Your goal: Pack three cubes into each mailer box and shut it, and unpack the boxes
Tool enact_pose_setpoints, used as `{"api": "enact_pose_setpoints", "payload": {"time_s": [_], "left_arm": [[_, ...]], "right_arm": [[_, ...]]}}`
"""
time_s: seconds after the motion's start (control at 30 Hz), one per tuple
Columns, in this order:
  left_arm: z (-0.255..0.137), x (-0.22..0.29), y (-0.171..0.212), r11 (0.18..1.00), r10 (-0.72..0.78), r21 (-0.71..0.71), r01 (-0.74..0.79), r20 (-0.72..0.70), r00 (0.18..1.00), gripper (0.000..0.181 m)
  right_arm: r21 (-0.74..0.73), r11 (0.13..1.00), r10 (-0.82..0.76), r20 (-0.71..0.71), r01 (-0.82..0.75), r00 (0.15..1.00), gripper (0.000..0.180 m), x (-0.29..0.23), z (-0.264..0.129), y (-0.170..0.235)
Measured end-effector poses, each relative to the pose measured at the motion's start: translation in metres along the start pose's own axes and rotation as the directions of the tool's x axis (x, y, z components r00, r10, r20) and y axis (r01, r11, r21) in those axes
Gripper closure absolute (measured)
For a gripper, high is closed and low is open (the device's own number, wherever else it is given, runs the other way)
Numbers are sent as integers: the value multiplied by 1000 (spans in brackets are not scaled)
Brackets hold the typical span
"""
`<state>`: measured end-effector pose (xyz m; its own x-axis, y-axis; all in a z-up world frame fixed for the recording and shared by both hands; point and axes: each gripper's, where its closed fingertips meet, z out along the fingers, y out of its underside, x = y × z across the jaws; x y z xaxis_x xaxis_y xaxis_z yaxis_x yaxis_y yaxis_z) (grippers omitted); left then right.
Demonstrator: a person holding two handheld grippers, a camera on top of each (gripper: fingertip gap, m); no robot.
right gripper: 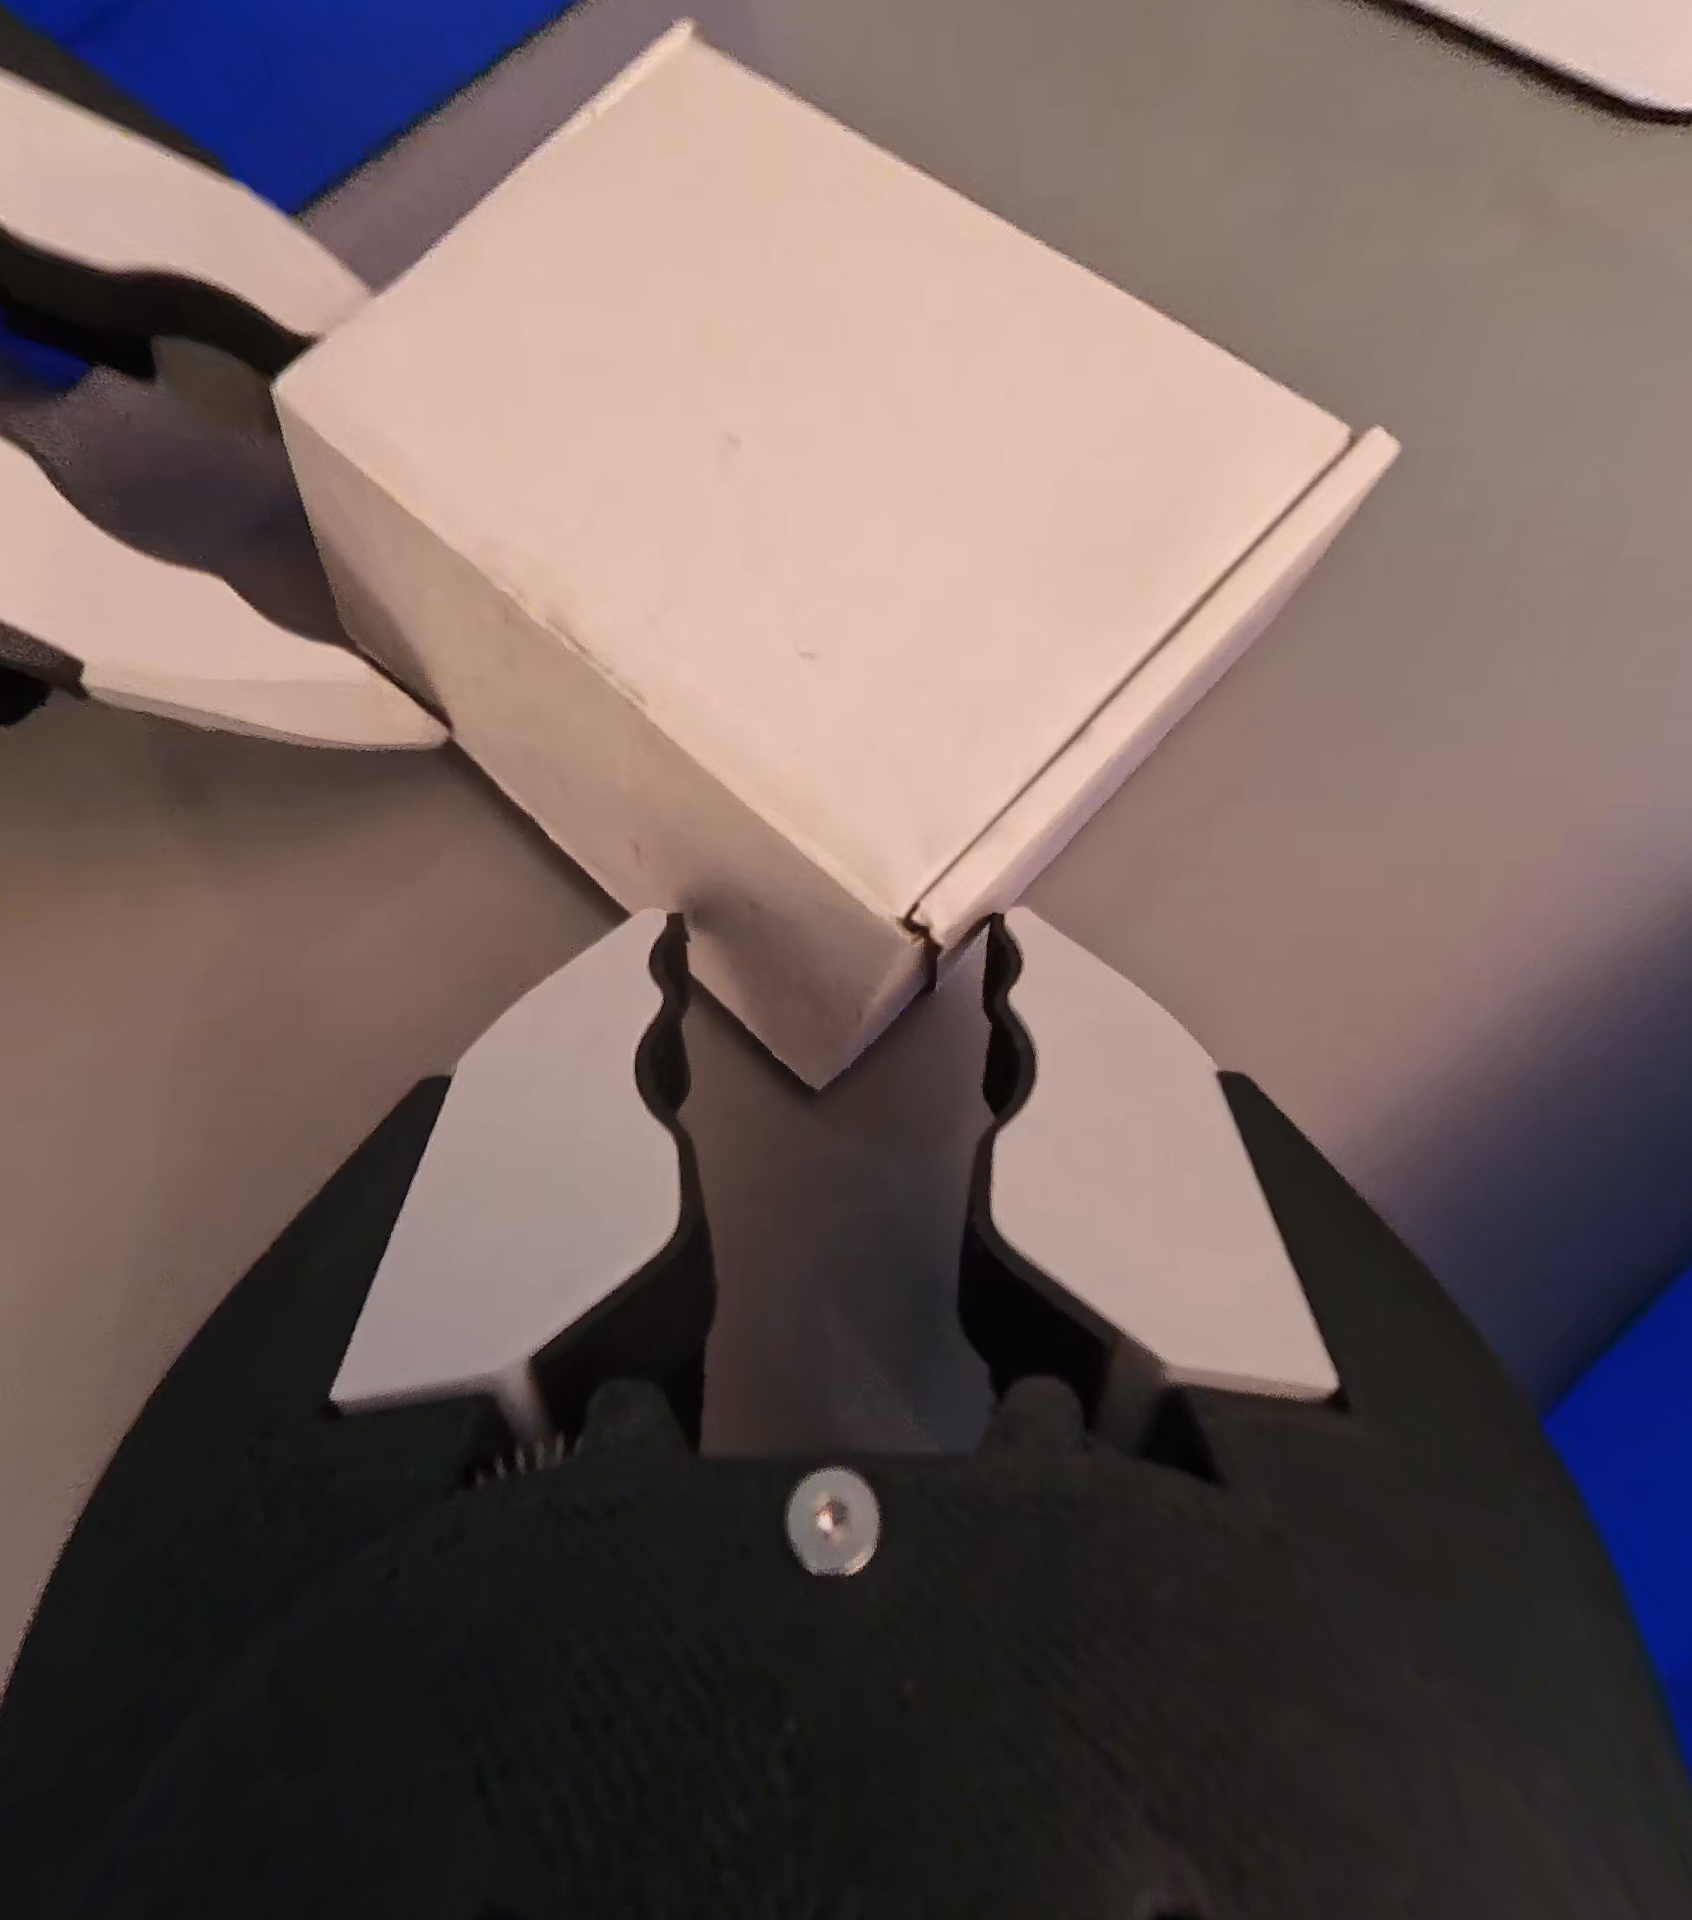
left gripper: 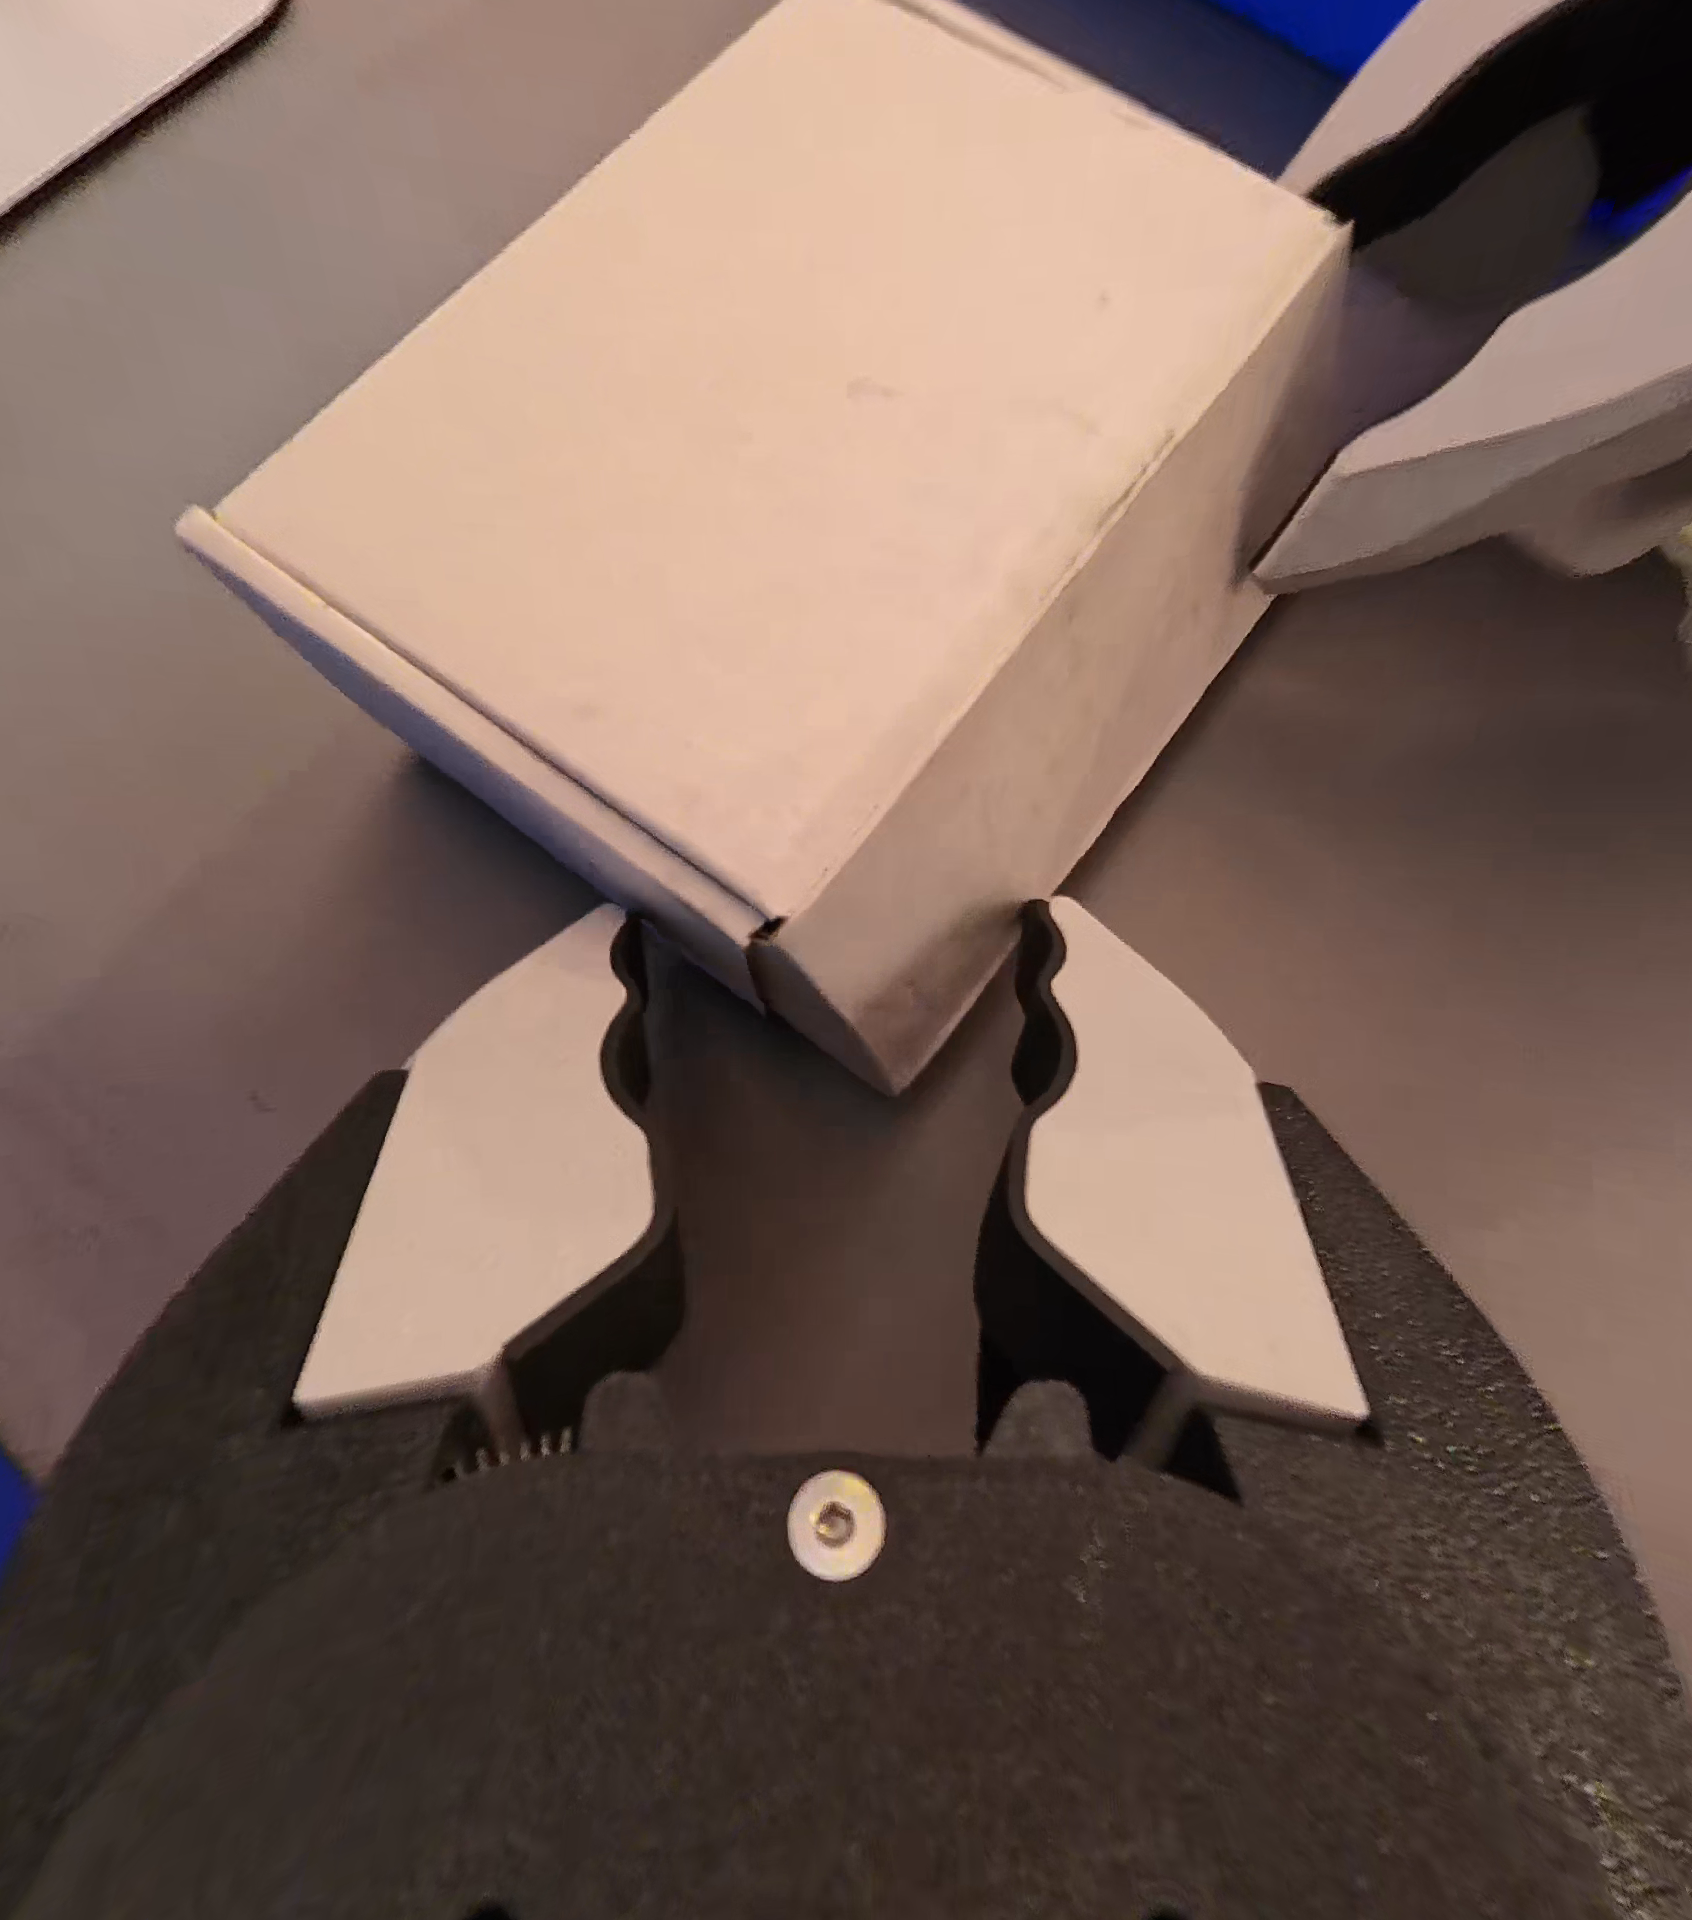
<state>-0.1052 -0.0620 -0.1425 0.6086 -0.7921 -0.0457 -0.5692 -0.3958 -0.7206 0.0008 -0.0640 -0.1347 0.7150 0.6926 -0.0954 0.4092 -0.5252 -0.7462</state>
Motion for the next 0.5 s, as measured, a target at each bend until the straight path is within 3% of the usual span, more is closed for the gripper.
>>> {"api": "enact_pose_setpoints", "payload": {"time_s": [0.13, 0.2, 0.27, 0.33, 0.43, 0.5], "left_arm": [[0, 1, 5, 996, 79, -52, -76, 51, 996, 113], [-1, -7, 3, 996, 76, -44, -73, 77, 994, 121], [-3, -23, -2, 1000, 23, -20, -20, 129, 991, 133], [-4, -29, -5, 999, -32, 0, 32, 118, 992, 133], [-9, -36, -7, 996, -85, 26, 83, 135, 987, 129], [-14, -36, -7, 995, -96, 45, 90, 154, 983, 129]], "right_arm": [[-54, 996, -66, -17, 65, 998, 126, -13, -9, 10], [-82, 992, -97, 2, 96, 995, 132, -21, -12, 15], [-86, 991, -92, 111, 102, 990, 138, -39, -14, 17], [-88, 992, -62, 233, 85, 970, 144, -58, -18, 15], [-33, 991, -118, 208, 128, 971, 144, -52, -28, 4], [70, 976, -212, 113, 205, 971, 145, -40, -40, -16]]}}
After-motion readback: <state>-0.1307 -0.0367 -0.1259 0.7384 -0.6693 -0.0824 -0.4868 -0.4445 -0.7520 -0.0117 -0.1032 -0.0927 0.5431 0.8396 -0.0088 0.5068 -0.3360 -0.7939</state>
